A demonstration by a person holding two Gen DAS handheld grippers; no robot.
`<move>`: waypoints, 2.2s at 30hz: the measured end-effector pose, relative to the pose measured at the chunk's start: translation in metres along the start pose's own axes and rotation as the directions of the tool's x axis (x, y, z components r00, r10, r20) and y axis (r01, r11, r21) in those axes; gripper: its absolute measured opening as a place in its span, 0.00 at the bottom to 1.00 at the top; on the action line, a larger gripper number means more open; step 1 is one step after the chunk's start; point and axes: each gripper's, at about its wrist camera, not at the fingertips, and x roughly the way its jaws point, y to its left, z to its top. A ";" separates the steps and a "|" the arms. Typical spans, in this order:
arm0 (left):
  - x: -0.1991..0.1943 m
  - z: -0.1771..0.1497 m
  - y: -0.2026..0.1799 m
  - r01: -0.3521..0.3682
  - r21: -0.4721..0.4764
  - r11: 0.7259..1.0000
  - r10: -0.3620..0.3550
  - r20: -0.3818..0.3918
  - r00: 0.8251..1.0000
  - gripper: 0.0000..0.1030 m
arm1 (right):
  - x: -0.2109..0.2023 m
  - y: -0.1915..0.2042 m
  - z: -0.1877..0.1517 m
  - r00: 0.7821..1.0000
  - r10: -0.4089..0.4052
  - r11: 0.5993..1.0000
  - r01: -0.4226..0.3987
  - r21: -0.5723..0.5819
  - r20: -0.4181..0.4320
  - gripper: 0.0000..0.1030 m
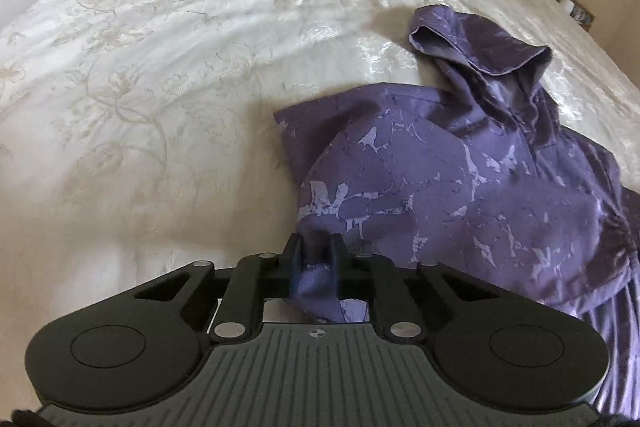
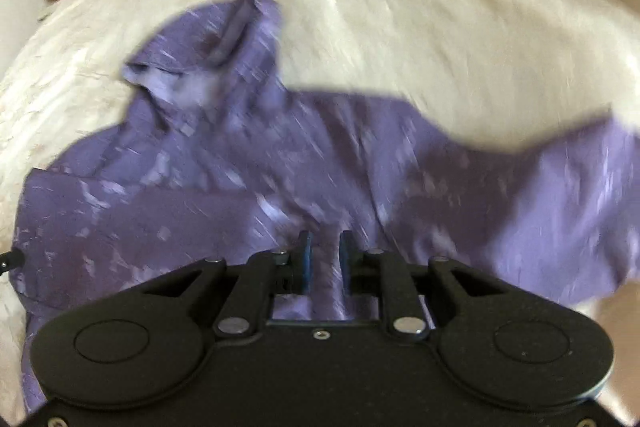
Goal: Fold large clothes
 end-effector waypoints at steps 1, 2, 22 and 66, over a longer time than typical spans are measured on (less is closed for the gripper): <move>-0.003 -0.003 0.001 -0.001 -0.017 1.000 0.001 -0.001 1.000 0.09 | -0.004 0.010 0.006 1.000 0.024 0.999 -0.023 -0.037 0.020 0.33; -0.005 -0.006 0.002 0.003 -0.032 0.999 -0.003 -0.004 1.000 0.09 | -0.006 0.021 0.012 0.998 0.058 0.996 -0.055 -0.074 0.036 0.38; -0.007 -0.017 0.010 -0.024 -0.117 0.993 0.025 0.007 1.000 0.08 | 0.122 0.319 0.074 0.795 0.462 0.619 -0.606 -0.499 -0.393 0.11; -0.034 -0.007 -0.056 0.045 0.084 0.995 -0.038 -0.079 0.996 0.95 | -0.011 -0.056 -0.056 0.980 0.195 0.941 -0.196 0.275 0.031 0.76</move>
